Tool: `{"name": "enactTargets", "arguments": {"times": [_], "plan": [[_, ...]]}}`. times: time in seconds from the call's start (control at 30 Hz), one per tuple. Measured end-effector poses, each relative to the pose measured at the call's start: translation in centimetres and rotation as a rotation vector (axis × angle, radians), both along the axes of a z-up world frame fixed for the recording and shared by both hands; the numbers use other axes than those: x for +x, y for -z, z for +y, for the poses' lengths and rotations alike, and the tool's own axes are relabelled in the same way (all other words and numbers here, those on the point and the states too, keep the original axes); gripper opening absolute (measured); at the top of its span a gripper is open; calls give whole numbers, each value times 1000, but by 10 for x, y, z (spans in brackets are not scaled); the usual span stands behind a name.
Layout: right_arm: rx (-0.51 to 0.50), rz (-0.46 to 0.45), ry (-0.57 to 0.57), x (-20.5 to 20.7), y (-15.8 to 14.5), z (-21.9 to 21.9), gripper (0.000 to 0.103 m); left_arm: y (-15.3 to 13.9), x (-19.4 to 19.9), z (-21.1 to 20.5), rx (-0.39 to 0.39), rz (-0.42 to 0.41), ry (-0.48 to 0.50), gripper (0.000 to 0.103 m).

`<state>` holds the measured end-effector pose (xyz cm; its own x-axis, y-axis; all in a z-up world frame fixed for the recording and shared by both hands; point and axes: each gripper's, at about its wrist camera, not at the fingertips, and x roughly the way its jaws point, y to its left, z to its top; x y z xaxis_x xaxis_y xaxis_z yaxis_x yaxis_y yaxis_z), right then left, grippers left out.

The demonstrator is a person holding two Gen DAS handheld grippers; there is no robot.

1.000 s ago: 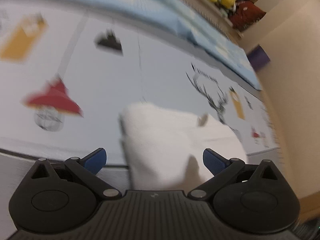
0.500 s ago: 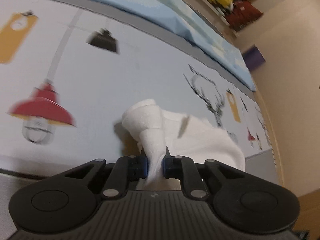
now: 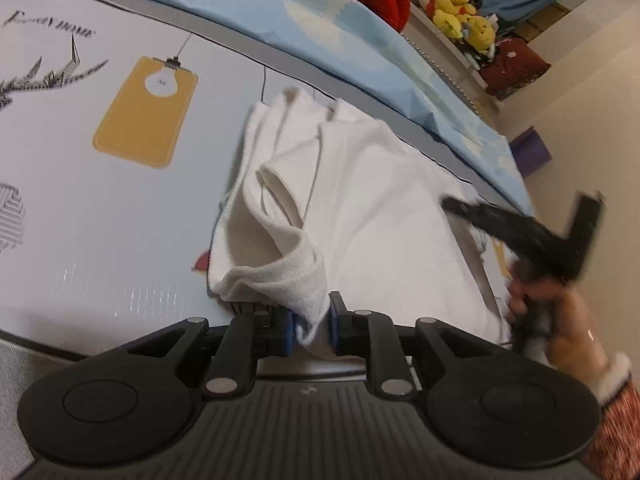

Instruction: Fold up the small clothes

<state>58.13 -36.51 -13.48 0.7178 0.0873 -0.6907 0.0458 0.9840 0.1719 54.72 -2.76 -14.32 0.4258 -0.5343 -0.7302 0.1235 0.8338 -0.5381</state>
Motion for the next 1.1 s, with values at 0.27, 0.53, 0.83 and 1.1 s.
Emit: {"name": "enactTargets", "arguments": {"times": [0.27,0.53,0.83,1.1], "plan": [[135,-60,116,-42,-15,-33,62,-10,-7,33,40,-52,-22,87],[570,125,112,-140,19,-69,62,9,2,7,11,-18,-13,76],[347,98,172,-132,30,-60,0,-4,-20,17,186,-30,-55,80],[-112,-34,114,-218,-51,4,88,-85,-103,-8,438,-277,-88,103]]}}
